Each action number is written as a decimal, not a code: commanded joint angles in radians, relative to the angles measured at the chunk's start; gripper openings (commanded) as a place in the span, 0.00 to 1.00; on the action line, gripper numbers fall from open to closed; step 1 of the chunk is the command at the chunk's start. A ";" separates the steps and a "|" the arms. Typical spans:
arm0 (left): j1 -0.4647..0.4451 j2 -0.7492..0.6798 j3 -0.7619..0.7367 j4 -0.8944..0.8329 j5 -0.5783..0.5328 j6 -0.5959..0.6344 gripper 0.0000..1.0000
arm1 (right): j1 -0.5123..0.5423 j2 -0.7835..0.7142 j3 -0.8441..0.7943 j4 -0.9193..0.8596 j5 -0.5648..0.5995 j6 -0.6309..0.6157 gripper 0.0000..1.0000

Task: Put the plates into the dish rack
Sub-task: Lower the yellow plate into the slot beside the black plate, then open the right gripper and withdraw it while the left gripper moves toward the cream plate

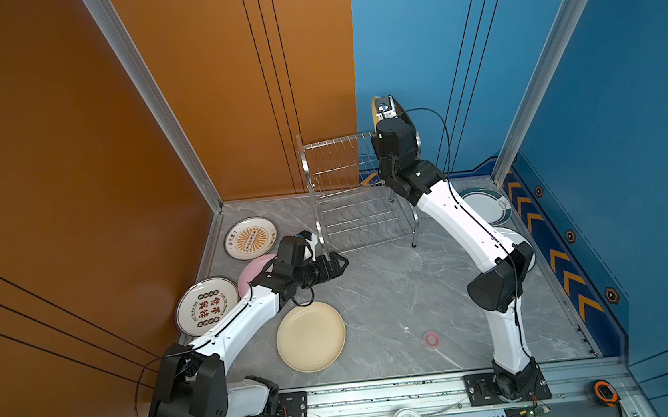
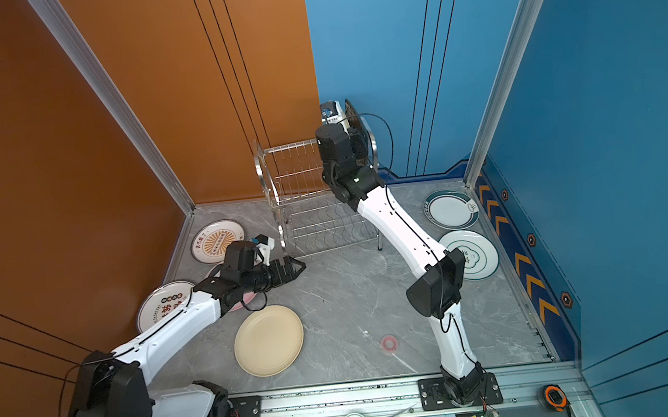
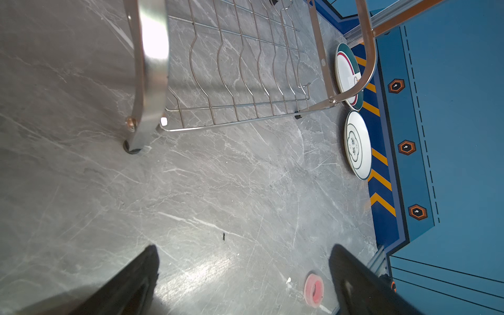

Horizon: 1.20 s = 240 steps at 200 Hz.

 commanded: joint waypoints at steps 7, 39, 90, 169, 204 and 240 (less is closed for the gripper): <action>-0.008 -0.011 -0.007 -0.011 -0.016 0.001 0.98 | 0.000 -0.039 -0.009 0.018 0.021 0.002 0.00; -0.008 -0.023 -0.017 -0.011 -0.019 0.000 0.98 | 0.000 -0.027 -0.018 0.006 0.018 0.019 0.00; -0.006 -0.039 -0.033 -0.011 -0.021 -0.003 0.98 | -0.001 -0.022 -0.039 -0.016 0.011 0.050 0.00; 0.001 -0.026 -0.025 -0.009 -0.007 0.006 0.98 | -0.001 -0.025 -0.041 -0.078 -0.006 0.099 0.00; 0.002 -0.031 -0.027 -0.009 -0.003 0.008 0.98 | 0.003 -0.031 -0.049 -0.088 0.004 0.099 0.09; 0.004 -0.045 -0.040 -0.009 -0.003 0.007 0.98 | 0.007 -0.043 -0.050 -0.090 0.006 0.095 0.21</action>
